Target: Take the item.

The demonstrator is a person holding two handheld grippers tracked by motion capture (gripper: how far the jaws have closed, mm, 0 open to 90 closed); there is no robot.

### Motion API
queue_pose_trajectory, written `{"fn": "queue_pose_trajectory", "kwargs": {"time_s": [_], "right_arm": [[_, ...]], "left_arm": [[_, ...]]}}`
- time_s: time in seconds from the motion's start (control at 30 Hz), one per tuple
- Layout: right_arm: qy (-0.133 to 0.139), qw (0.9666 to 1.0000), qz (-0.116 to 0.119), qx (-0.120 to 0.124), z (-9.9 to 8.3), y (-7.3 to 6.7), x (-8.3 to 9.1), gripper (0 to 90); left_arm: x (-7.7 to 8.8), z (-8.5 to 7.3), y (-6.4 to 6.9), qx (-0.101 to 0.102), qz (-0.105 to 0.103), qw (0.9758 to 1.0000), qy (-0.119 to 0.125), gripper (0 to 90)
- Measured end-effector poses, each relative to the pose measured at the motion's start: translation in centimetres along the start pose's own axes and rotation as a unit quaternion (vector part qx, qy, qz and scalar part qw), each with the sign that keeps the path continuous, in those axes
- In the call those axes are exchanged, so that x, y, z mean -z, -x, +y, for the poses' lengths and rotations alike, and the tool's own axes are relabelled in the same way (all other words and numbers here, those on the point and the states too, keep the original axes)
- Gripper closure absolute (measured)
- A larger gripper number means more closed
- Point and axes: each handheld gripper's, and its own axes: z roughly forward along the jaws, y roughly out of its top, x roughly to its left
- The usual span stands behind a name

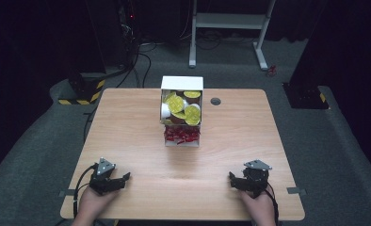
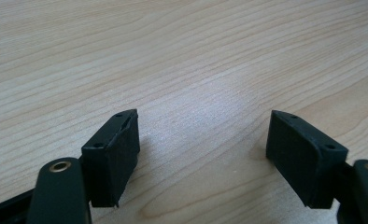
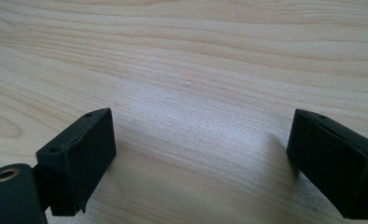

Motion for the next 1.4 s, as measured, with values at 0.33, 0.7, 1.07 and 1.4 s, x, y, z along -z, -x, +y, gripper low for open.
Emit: {"fn": "queue_pose_trajectory", "kwargs": {"time_s": [0.33,0.7,1.07,1.4], "right_arm": [[-0.002,1.0,0.006,0.003,-0.03,0.11,0.08,8.0],[-0.001,1.0,0.007,0.005,0.0,0.08,0.02,7.8],[-0.002,1.0,0.008,0.004,0.03,0.08,0.01,8.0],[-0.001,1.0,0.007,0.005,0.02,0.01,0.01,7.9]], "left_arm": [[-0.04,0.01,0.01,0.001,0.003,1.0,0.0,24.2],[-0.02,-0.02,-0.01,0.001,0.0,1.0,-0.002,22.7],[0.04,0.03,0.03,0.022,0.025,0.9994,-0.007,20.6],[0.76,0.41,0.12,0.022,0.021,0.9995,0.003,29.5]]}}
